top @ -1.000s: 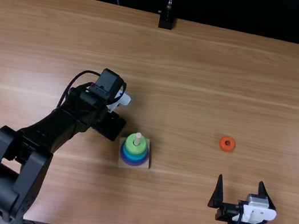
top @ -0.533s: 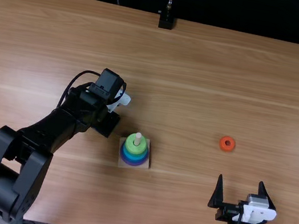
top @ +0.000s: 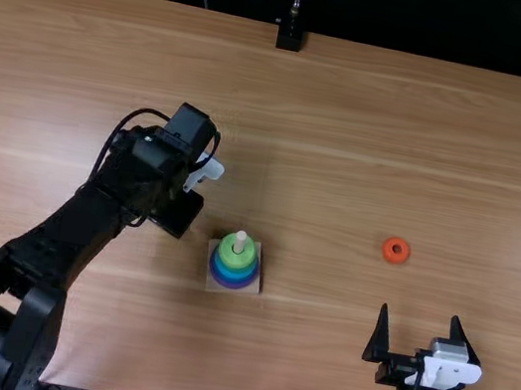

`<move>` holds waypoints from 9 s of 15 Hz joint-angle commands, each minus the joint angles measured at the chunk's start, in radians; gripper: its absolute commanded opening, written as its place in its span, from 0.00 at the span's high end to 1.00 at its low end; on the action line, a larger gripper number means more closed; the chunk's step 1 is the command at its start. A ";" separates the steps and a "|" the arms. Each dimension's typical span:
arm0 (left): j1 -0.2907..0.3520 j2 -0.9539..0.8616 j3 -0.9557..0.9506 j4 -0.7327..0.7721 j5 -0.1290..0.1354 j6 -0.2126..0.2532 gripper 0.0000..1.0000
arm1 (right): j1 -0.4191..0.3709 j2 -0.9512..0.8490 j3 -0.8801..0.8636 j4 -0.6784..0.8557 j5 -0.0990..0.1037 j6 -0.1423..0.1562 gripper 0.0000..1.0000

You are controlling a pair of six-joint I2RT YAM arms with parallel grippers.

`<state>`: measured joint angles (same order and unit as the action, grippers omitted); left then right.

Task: Build the Hanoi tower: stack the rings onto the peg from bottom to top in this color order: purple, dark blue, light blue, dark green, light green, yellow, orange.

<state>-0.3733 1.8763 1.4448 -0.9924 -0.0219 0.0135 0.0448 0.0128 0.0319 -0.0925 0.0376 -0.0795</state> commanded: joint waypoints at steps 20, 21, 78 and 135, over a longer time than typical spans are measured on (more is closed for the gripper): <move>-0.265 -0.126 0.468 -0.425 0.000 -0.236 1.00 | -0.011 -0.013 -0.012 -0.012 0.010 0.008 0.00; -0.279 -0.111 0.490 -0.425 0.000 -0.240 1.00 | -0.011 -0.013 -0.012 -0.012 0.010 0.008 0.00; 0.281 -1.295 -0.905 0.784 0.000 -0.247 0.00 | -0.011 -0.013 -0.012 -0.012 0.010 0.008 0.00; 0.298 -1.876 -1.445 0.919 0.053 -0.054 0.00 | -0.003 0.883 0.766 -0.120 0.016 -0.005 0.00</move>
<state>-0.0830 0.0116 0.0303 -0.0826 0.0269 -0.0521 0.0444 0.8581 0.7715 -0.2062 0.0414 -0.0818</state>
